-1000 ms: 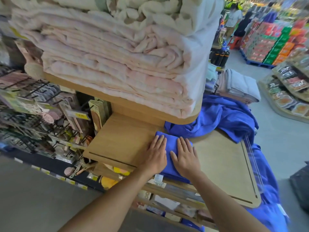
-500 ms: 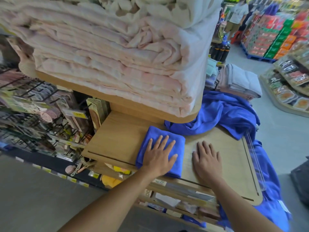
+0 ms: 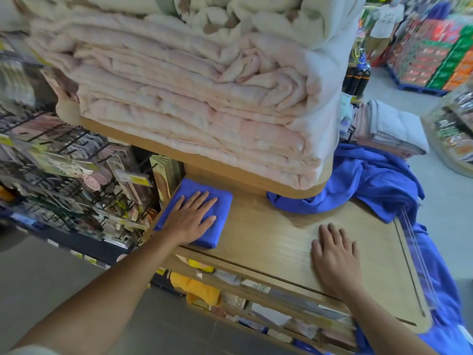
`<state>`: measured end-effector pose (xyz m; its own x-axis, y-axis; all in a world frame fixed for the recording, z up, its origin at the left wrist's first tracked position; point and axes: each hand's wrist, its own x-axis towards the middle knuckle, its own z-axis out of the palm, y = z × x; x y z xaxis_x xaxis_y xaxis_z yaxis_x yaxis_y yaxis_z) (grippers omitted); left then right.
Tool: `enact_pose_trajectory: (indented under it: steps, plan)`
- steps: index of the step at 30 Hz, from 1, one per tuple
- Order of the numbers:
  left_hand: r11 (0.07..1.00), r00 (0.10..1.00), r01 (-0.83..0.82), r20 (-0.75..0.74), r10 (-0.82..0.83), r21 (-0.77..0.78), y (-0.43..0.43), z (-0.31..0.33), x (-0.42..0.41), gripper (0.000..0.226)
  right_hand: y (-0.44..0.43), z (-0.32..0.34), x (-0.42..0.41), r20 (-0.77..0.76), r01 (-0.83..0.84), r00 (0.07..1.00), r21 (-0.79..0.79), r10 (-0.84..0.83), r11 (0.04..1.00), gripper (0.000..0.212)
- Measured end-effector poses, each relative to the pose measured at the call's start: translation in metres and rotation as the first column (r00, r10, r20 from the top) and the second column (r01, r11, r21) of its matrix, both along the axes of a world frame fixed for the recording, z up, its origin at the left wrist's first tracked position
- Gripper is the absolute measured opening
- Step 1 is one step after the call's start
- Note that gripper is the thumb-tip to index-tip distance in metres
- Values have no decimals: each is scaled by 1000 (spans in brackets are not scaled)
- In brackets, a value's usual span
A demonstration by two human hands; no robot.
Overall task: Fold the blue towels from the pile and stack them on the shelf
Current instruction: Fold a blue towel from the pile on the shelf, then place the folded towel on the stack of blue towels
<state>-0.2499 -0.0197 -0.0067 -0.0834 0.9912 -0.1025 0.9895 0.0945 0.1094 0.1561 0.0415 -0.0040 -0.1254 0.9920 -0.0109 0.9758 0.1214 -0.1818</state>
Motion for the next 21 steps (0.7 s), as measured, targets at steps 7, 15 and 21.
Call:
enact_pose_trajectory:
  steps: [7, 15, 21]
  plan:
    - [942, 986, -129, 143, 88, 309, 43, 33, 111, 49, 14, -4, 0, -173, 75, 982, 8, -72, 997, 48]
    - [969, 993, 98, 47, -112, 228, 62, -22, 213, 58, 91, 49, 2, -462, -18, 885, 89, 57, 996, 60]
    - [911, 968, 15, 223, -117, 412, 69, -29, 207, 48, 97, 38, 1, -194, -148, 969, 49, 155, 988, 47]
